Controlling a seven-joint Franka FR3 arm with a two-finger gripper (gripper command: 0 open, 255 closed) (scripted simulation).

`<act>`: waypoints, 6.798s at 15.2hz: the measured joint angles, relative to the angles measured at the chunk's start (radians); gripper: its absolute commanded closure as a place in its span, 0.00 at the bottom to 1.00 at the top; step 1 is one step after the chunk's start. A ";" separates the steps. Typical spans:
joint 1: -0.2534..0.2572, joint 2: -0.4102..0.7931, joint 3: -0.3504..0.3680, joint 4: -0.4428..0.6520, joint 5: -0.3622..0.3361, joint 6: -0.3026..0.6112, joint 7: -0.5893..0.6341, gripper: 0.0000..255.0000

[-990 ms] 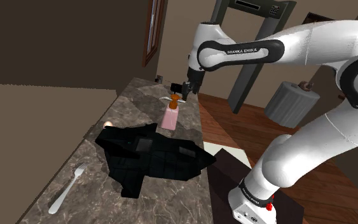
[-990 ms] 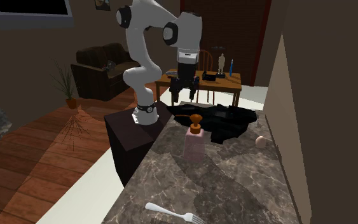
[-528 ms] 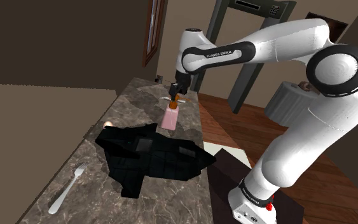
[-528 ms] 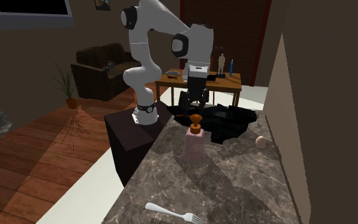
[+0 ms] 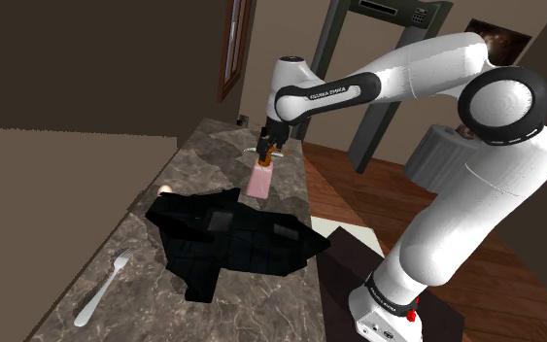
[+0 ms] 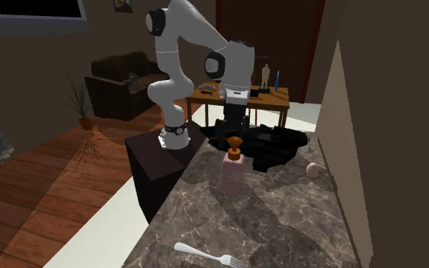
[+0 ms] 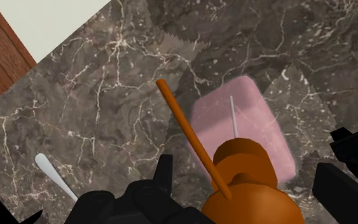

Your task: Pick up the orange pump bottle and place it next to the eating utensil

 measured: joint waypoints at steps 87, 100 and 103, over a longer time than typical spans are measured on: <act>0.170 -0.083 0.208 0.676 0.042 -0.802 0.261 1.00; 0.335 0.060 0.417 0.861 0.014 -0.900 0.620 1.00; 0.386 0.120 0.461 0.939 -0.012 -0.937 0.703 1.00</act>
